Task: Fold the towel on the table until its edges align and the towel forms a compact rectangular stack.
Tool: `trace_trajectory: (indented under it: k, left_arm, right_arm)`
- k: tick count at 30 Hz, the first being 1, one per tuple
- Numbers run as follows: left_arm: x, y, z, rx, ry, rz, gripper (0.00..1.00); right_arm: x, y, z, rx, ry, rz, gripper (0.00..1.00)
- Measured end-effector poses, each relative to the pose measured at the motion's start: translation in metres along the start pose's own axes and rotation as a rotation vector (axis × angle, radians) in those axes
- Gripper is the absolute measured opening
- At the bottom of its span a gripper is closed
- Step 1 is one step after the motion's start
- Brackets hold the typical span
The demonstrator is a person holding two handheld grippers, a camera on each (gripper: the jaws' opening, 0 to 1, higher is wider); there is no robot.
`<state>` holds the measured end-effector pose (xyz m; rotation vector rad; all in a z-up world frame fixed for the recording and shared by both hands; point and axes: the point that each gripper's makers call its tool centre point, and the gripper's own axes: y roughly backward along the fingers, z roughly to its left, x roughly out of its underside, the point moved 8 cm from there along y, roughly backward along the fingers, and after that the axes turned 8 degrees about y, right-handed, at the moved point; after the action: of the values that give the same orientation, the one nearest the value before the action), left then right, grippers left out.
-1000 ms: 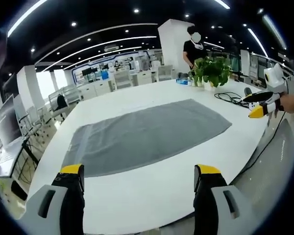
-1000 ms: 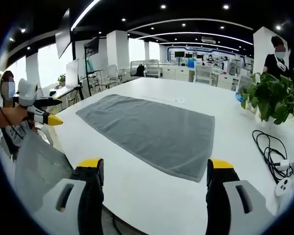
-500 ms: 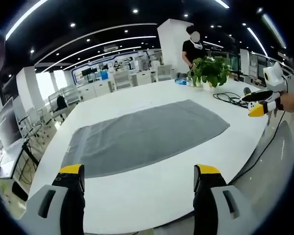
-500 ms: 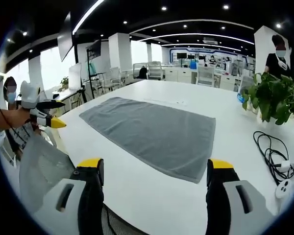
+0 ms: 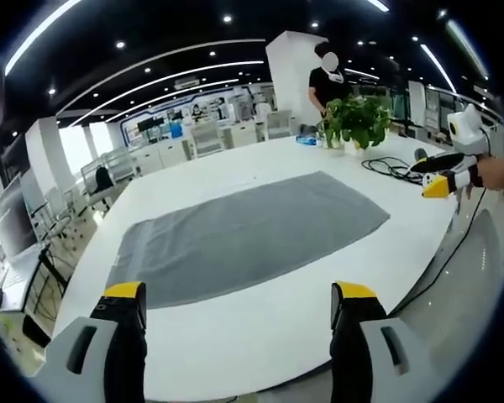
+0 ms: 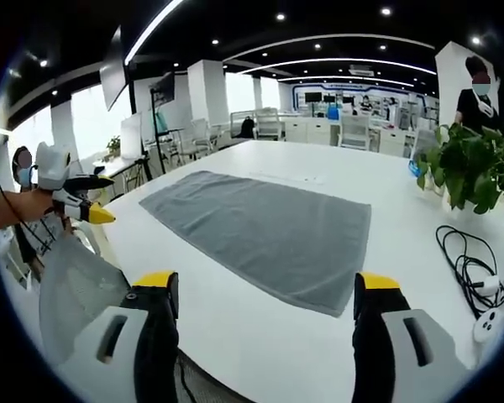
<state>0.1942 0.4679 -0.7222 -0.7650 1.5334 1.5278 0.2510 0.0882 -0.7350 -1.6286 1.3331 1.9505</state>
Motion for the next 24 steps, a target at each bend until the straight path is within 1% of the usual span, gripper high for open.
trace_trajectory:
  k: [6, 11, 14, 17, 18, 19, 22, 24]
  left_arm:
    - [-0.009, 0.001, -0.010, -0.007, 0.002, -0.017, 0.92]
    - [-0.009, 0.002, -0.019, 0.007, -0.004, -0.019, 0.91]
    - [-0.007, 0.000, -0.025, 0.027, -0.017, -0.003, 0.90]
    - [-0.005, -0.006, -0.032, 0.060, -0.036, 0.005, 0.89]
    - [-0.004, -0.008, -0.034, 0.070, -0.041, 0.006, 0.88]
    - [-0.003, -0.012, -0.038, 0.093, -0.045, 0.017, 0.88]
    - [-0.003, -0.018, -0.044, 0.126, -0.061, 0.022, 0.86]
    - [-0.006, -0.024, -0.052, 0.169, -0.072, 0.017, 0.85]
  right_arm:
    - [-0.007, 0.004, -0.011, -0.019, 0.016, -0.007, 0.87]
    - [-0.011, 0.005, -0.017, -0.038, 0.026, -0.013, 0.86]
    - [-0.010, 0.006, -0.020, -0.035, 0.015, -0.012, 0.86]
    - [-0.010, 0.006, -0.023, -0.030, -0.003, -0.011, 0.85]
    - [-0.010, 0.006, -0.024, -0.030, -0.023, -0.011, 0.84]
    - [-0.011, 0.004, -0.025, -0.034, -0.069, -0.022, 0.83]
    - [-0.014, 0.002, -0.033, -0.004, -0.092, -0.015, 0.82]
    - [-0.018, 0.002, -0.037, 0.012, -0.101, -0.024, 0.81]
